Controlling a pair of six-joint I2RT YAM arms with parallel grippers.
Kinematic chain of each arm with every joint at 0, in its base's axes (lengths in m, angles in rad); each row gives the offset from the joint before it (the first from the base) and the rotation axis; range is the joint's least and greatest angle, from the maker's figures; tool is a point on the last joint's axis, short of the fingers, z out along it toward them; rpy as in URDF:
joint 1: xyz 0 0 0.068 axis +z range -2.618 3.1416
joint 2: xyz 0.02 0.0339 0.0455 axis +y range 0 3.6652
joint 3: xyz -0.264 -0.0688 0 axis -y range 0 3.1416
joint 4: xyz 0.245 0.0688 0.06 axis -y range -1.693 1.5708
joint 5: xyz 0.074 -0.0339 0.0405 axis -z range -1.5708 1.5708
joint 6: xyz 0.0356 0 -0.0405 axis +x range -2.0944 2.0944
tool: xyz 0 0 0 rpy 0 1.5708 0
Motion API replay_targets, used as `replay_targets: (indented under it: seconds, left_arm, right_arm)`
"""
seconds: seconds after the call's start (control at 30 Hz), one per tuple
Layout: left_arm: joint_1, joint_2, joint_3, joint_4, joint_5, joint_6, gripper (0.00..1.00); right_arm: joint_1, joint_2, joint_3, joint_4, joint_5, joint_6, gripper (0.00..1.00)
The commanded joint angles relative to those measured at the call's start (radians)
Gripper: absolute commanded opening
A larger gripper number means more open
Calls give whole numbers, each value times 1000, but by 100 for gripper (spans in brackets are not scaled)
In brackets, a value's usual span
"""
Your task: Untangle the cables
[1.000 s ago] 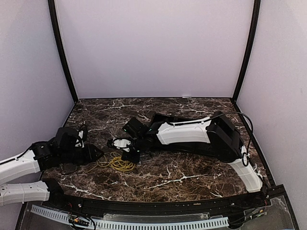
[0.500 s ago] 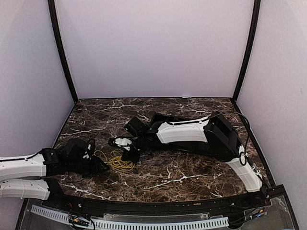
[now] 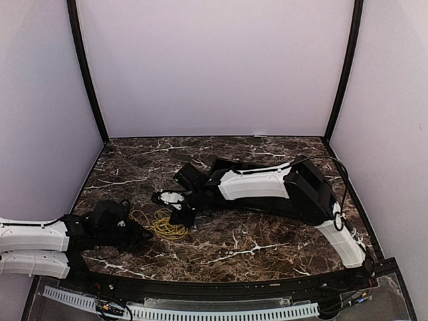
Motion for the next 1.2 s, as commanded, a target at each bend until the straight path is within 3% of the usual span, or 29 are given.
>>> replay_targets:
  seconds: [0.0,0.37,0.57,0.6,0.73,0.83,1.0,1.17]
  left_arm:
    - [-3,27,-33,102,-68,-72,30]
    - [-3,216,-24,253,-60,-67,20]
    - [-1,247,-6,261,-44,-67,6]
    - [-2,242,1,240,-78,-66,1]
    - [-2,144,56,84,-151,-19,0]
    - [-1,-7,156,-140,-221,51,0]
    - [-2,-242,318,-365,-379,190,0]
    - [-1,-302,496,-510,-486,293,0]
  right_arm:
    - [-5,34,14,-2,-7,12,0]
    - [-4,37,19,-6,-20,18,0]
    - [-4,36,18,-6,-14,18,0]
    - [-5,35,19,-7,-13,18,0]
    - [-4,33,13,-4,-2,19,0]
    - [-5,35,14,-4,2,19,0]
    - [-5,52,24,-9,-10,26,0]
    - [-5,57,30,-17,-13,28,0]
